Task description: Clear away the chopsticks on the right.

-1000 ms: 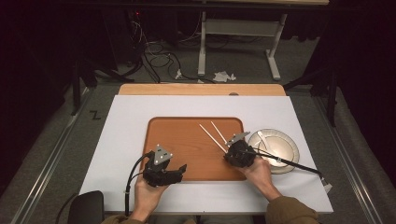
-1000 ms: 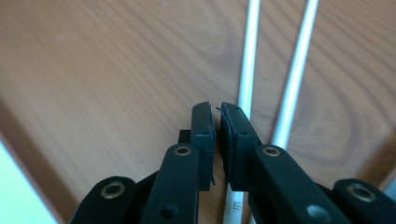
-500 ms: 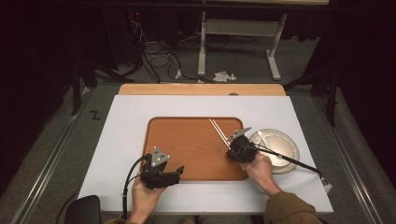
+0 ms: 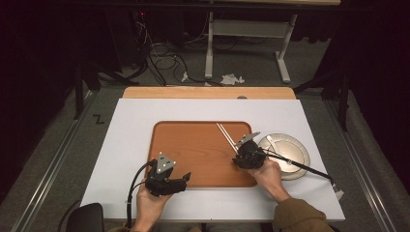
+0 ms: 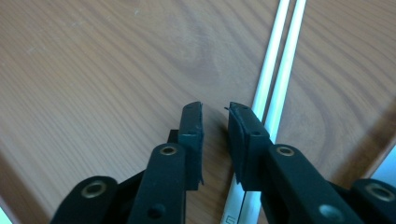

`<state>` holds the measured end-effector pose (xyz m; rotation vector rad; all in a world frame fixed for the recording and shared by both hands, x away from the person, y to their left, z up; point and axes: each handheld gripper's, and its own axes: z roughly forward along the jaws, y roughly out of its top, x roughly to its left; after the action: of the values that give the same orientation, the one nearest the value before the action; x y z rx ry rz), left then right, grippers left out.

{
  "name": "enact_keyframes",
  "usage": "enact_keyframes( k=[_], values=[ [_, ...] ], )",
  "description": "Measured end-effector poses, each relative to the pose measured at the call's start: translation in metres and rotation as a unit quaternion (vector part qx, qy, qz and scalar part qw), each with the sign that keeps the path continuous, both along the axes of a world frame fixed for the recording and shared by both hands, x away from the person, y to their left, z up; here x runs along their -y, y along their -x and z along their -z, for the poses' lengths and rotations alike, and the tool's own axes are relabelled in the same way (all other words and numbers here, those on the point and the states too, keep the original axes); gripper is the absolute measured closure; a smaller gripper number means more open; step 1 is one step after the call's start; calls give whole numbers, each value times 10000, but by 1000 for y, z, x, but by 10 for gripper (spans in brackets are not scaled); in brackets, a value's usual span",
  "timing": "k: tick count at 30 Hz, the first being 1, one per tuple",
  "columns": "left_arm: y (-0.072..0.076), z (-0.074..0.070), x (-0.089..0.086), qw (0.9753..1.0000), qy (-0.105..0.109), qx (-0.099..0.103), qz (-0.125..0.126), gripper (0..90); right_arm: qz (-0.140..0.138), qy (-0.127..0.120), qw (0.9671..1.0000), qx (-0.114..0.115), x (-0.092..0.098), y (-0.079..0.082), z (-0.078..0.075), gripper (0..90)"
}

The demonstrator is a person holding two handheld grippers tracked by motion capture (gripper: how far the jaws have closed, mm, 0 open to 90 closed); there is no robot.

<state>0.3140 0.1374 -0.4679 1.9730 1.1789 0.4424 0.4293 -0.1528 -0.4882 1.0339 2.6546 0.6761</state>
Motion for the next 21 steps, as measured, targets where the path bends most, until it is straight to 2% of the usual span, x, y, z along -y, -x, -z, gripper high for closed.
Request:
enact_keyframes(
  k=[3,10,18,21],
  values=[
    [0,0,0,10000,3,-1,-1,300,-4,-32,10000,87,1,1,-2,725],
    [-2,0,2,10000,-21,-13,65,300,-35,-299,9993,221,4,4,-10,679],
    [-5,0,6,9998,-10,-11,176,301,-75,-358,9987,356,10,10,-17,651],
    [-7,0,8,9997,-19,-12,232,301,-52,-458,9982,389,15,13,-21,651]
  ],
)
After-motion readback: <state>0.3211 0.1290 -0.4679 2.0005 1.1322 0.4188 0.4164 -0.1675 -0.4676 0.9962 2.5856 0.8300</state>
